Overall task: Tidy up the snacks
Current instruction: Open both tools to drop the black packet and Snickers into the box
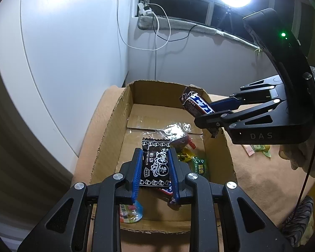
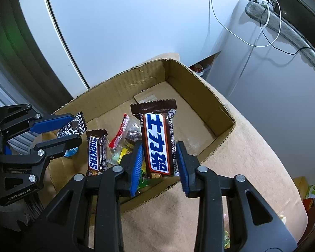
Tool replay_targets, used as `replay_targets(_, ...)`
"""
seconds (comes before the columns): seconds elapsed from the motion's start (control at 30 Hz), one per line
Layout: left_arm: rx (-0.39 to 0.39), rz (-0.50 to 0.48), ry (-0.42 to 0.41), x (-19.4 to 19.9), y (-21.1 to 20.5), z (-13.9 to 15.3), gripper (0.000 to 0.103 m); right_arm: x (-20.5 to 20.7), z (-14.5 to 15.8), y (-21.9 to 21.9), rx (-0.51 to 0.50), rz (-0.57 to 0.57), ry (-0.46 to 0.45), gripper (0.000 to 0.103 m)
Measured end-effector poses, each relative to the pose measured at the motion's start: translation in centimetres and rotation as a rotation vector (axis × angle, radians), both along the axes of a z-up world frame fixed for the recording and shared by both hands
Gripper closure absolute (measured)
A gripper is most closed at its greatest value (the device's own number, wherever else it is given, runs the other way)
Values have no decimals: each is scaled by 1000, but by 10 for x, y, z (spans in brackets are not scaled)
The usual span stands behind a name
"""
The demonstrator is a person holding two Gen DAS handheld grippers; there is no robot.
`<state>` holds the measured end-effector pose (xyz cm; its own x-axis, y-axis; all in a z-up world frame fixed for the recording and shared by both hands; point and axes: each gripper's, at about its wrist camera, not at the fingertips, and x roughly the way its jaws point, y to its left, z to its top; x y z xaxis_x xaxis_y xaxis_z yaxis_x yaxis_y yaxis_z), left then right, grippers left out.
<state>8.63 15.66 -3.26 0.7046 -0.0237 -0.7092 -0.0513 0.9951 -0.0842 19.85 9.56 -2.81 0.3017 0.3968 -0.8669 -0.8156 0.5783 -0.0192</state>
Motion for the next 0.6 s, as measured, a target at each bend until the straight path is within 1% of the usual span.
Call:
replay_targets(0.03,1,2,2,1,0,0,78,0,1,-1,4,-7,-7,46)
replay_targets(0.1,4,8,7,1,0,-1,67,-1,5,-4,20,-16,-20,35)
replay_targets(0.13,9,15,6,0,0,-1,53,-2,8,-6,30,-20,-23,33)
replay_targets(0.17,13,19,2,-1,0,-1,45,-2,10,-7,36,-23,-22,33)
replay_targets(0.2,19,23,-1,-2,-1,-1,45,-2,11,-8,37,-28,-24,33)
replay_targets(0.27,20,23,0,-3,-1,0,45,-2,14,-10,36,-40,-35,29)
replay_targets(0.3,21,24,1,-3,-2,0,45,-2,15,-11,37,-44,-39,23)
replay_targets(0.33,22,23,3,-4,-2,0,44,-3,16,-11,41,-47,-40,21)
replay_targets(0.43,22,28,-4,-6,-2,3,39,-5,19,-16,57,-52,-33,20)
replay_targets(0.6,24,31,-4,-9,-6,5,35,-5,23,-29,73,-90,-16,20)
